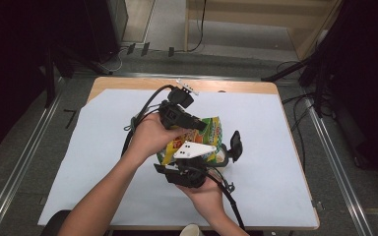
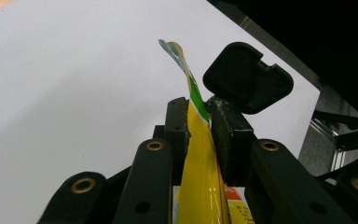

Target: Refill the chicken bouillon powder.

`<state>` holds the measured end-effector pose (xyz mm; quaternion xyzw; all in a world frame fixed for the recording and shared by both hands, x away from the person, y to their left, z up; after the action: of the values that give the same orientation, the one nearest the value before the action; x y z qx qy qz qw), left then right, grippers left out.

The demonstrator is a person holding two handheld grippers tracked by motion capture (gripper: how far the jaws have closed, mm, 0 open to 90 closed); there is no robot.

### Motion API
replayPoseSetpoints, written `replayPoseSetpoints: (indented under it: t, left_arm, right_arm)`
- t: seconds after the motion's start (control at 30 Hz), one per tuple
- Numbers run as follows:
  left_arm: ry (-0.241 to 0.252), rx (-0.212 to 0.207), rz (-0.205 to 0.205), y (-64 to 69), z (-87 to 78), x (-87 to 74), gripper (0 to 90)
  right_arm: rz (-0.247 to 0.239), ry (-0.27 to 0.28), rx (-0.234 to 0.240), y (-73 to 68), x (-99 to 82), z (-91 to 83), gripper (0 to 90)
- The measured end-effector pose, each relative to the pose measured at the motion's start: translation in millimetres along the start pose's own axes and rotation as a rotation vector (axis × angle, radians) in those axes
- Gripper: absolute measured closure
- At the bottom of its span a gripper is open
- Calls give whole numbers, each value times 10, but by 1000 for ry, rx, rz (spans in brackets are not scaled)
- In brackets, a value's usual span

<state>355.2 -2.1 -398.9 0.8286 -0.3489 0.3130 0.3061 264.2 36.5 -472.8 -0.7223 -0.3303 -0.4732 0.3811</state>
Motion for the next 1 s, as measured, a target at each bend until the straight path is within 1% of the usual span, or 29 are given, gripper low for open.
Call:
replayPoseSetpoints:
  t: [0.07, 0.13, 0.17, 0.27, 0.3, 0.37, 0.4, 0.5, 0.6, 0.67, 0.77, 0.8, 0.83, 0.87, 0.93, 1.0]
  left_arm:
    - [3, -3, -1, -4, -3, 3, 772]
    - [11, -6, 3, 20, -19, 17, 773]
    - [9, -3, 8, 23, -25, 16, 772]
    - [-3, 5, 8, 7, -5, -4, 771]
    - [-5, 0, -4, -8, 7, -11, 771]
    - [0, 1, -1, -2, -3, -5, 771]
    - [8, 2, 13, 36, -28, 13, 771]
    - [3, 5, 20, 36, -28, 9, 770]
    - [-2, 2, 2, -5, -4, -7, 771]
    - [8, -6, 1, 9, -14, 5, 772]
    - [-7, -2, -2, -10, 3, -17, 771]
    - [-8, -11, -13, -26, 12, -27, 771]
    - [-13, -18, -26, -33, 20, -39, 771]
    - [-20, -18, -24, -42, 21, -48, 772]
    - [-23, -28, -25, -30, 17, -55, 772]
    - [-19, -41, -30, -12, 9, -58, 772]
  right_arm:
    - [0, -7, -2, 7, -9, 4, 684]
    - [-2, 0, 4, -5, 8, -7, 684]
    - [-6, 3, 3, -9, 12, -10, 685]
    - [-3, -2, 4, -1, -2, 0, 686]
    - [-2, -8, 0, 5, -16, 5, 686]
    - [-2, -13, 4, 7, -19, 0, 686]
    - [-8, -2, 5, -9, 2, -12, 686]
    - [-9, 1, 8, -15, 5, -9, 689]
    - [-5, -11, -2, 3, -18, 5, 687]
    - [-7, -4, 3, -5, -8, -1, 686]
    - [-13, -6, 4, -4, -12, -3, 686]
    - [-26, -15, -4, 14, -44, 10, 686]
    - [-26, -15, -4, 14, -44, 10, 686]
    - [-35, -17, -4, 27, -72, 19, 686]
    - [-36, -13, -2, 23, -77, 16, 685]
    - [-40, -12, -1, 21, -78, 13, 684]
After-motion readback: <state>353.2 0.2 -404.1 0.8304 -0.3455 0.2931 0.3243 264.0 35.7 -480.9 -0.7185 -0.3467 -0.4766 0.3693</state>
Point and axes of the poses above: each handheld gripper's, and its own axes: z roughly forward along the jaws, x roughly out of its top, y roughly to its right, the point moved 9 cm from there along z, roughly forward along the jaws, and after that the axes turned 12 degrees about y, right-handed, at the moved point
